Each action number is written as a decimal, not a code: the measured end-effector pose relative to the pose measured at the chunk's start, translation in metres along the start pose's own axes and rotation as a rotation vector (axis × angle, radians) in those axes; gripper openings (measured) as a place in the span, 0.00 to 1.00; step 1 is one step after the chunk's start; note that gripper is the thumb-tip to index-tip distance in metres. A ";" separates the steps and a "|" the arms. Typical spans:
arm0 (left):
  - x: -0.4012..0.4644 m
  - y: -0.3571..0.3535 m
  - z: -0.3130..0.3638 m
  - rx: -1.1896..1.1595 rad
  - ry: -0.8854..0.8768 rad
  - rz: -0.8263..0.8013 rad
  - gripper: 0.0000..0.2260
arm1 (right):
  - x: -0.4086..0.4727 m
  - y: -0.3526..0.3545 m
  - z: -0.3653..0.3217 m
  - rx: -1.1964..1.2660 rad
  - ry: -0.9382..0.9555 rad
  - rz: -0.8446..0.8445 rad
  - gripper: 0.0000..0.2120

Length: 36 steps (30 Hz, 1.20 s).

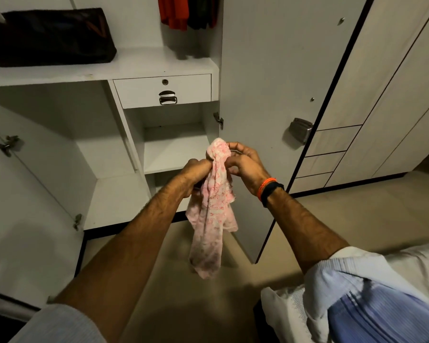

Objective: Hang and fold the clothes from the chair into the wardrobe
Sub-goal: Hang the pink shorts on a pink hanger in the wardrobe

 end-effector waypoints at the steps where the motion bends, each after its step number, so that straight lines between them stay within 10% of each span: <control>1: 0.001 0.003 0.001 0.032 0.006 0.019 0.14 | 0.001 0.000 -0.001 -0.032 -0.003 -0.002 0.19; 7: -0.002 0.022 0.033 0.308 -0.273 0.245 0.27 | 0.004 0.005 -0.010 -0.333 0.080 -0.099 0.17; 11: -0.003 0.026 0.048 0.492 -0.549 0.067 0.26 | 0.008 0.006 -0.019 -0.620 0.204 -0.165 0.17; 27: 0.013 0.045 0.060 0.680 -0.525 0.352 0.12 | 0.025 0.013 -0.041 -1.031 0.341 -0.057 0.11; 36: 0.006 0.058 0.046 1.155 -0.512 0.413 0.26 | 0.022 0.029 -0.039 -1.298 0.335 -0.020 0.12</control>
Point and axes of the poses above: each hand's wrist, its own x-axis towards the middle knuckle, its own y-axis out of the back of the hand, z = x × y, the point moved 5 cm from there along x, towards the middle knuckle, and after that the axes turned 9 degrees about x, right-handed, at the moved point
